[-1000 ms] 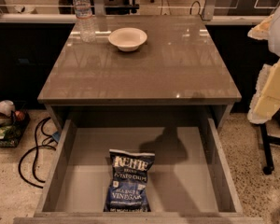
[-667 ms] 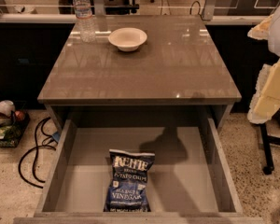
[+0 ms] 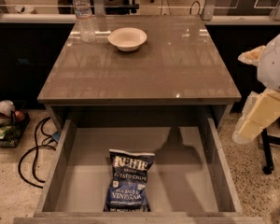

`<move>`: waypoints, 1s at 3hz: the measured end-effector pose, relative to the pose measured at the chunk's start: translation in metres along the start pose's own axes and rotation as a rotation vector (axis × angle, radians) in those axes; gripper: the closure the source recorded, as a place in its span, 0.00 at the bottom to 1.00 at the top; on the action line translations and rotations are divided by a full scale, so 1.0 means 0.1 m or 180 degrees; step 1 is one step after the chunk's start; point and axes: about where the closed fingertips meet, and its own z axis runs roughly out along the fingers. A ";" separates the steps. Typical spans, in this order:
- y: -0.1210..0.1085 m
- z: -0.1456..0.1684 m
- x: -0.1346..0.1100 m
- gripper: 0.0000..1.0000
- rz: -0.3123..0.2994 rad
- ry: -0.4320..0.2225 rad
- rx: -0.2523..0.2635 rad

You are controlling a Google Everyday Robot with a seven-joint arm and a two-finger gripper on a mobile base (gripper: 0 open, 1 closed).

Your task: Pick blue chip bag from top drawer and place on counter

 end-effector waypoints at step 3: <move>0.55 1.08 -0.35 0.00 0.0102 -0.0691 0.0001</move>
Offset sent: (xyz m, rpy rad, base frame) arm 0.0028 0.0613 -0.0938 0.2700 -0.0781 0.0194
